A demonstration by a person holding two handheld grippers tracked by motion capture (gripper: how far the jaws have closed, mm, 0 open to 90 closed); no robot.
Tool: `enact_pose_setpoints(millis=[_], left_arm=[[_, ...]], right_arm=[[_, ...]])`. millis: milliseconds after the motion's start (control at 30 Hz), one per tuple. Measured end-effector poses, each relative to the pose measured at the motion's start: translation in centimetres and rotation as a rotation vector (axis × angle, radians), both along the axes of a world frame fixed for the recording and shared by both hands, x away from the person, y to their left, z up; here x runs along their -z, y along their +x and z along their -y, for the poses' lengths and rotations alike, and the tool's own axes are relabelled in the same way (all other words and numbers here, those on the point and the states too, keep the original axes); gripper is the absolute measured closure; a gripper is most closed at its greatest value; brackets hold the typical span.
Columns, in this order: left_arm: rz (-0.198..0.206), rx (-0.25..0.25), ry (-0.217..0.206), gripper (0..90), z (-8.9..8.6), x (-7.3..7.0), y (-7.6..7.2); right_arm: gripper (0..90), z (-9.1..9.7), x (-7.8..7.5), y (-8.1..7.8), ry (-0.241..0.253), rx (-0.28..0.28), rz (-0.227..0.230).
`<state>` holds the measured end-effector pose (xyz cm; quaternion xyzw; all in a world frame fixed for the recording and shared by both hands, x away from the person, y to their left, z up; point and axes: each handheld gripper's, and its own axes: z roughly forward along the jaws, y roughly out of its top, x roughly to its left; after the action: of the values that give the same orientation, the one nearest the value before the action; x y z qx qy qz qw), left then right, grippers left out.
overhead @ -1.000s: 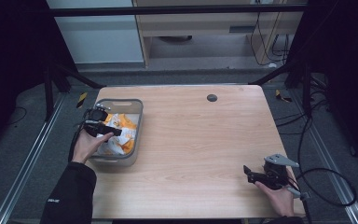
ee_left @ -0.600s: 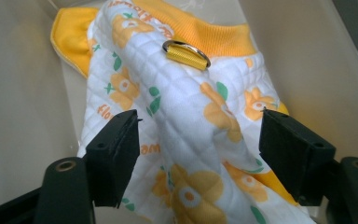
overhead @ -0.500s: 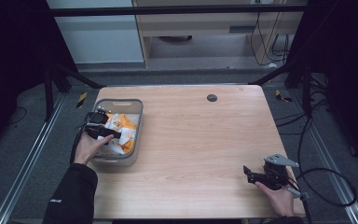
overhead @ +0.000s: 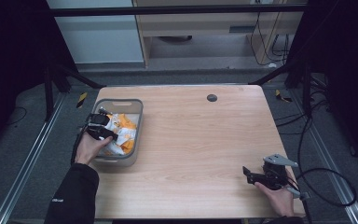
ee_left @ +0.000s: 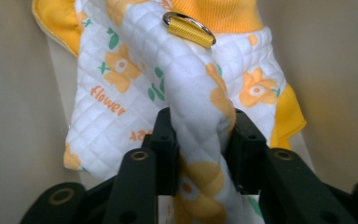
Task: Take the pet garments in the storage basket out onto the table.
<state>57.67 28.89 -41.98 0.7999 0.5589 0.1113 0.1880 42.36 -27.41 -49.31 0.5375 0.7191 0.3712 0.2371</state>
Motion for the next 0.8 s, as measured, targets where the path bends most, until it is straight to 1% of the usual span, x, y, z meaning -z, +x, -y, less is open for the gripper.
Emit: enact_pose_setpoints(millis=[100, 133, 167, 267, 300, 333, 367, 400, 533, 567, 600, 633, 667, 800], left_arm=[[0.007, 0.006, 0.0, 71.9, 0.0, -0.1, -0.1], [0.022, 0.0, -0.003, 72.6, -0.1, -0.4, -0.2], [0.022, 0.0, -0.003, 73.0, -0.1, -0.4, -0.2], [0.033, 0.007, -0.02, 73.8, -0.4, -1.0, -0.6], [0.033, 0.007, -0.02, 73.9, -0.4, -1.0, -0.6], [0.039, 0.014, -0.012, 74.1, -0.6, -1.5, -0.8], [0.039, 0.014, -0.012, 74.2, -0.6, -1.5, -0.8], [0.056, 0.014, -0.017, 74.4, -0.8, -2.2, -1.1], [0.095, 0.018, -0.031, 74.9, -0.9, -3.6, -1.6], [0.095, 0.018, -0.031, 74.9, -0.9, -3.6, -1.6], [0.108, 0.023, -0.032, 75.0, -1.0, -4.1, -1.8], [0.108, 0.023, -0.032, 75.1, -1.0, -4.1, -1.8], [0.121, 0.029, -0.033, 75.2, -1.0, -4.6, -2.0], [0.135, 0.03, -0.037, 75.3, -1.0, -5.3, -2.1]], right_arm=[[8.0, 0.0, 0.0, 0.0, -0.003, -0.002, 0.002], [8.0, 0.1, 0.0, 0.0, -0.005, -0.002, 0.003], [8.0, 0.1, 0.0, 0.0, -0.005, -0.002, 0.003], [7.9, 0.1, 0.0, 0.0, 0.003, 0.002, -0.001], [7.9, 0.1, 0.0, 0.0, 0.003, 0.002, -0.001], [7.9, 0.1, 0.0, 0.0, 0.003, 0.003, 0.001], [7.9, 0.1, 0.0, 0.0, 0.003, 0.003, 0.001], [7.9, 0.1, 0.0, 0.0, 0.004, 0.004, 0.001], [7.8, 0.1, -0.1, 0.0, 0.004, 0.006, 0.005], [7.8, 0.1, -0.1, 0.0, 0.004, 0.006, 0.005], [7.8, 0.1, -0.1, -0.1, 0.003, 0.004, 0.01], [7.8, 0.1, -0.1, -0.1, 0.003, 0.004, 0.01], [7.8, 0.1, -0.1, 0.0, 0.001, 0.004, 0.011], [7.8, 0.1, -0.1, -0.1, 0.003, 0.003, 0.012]])
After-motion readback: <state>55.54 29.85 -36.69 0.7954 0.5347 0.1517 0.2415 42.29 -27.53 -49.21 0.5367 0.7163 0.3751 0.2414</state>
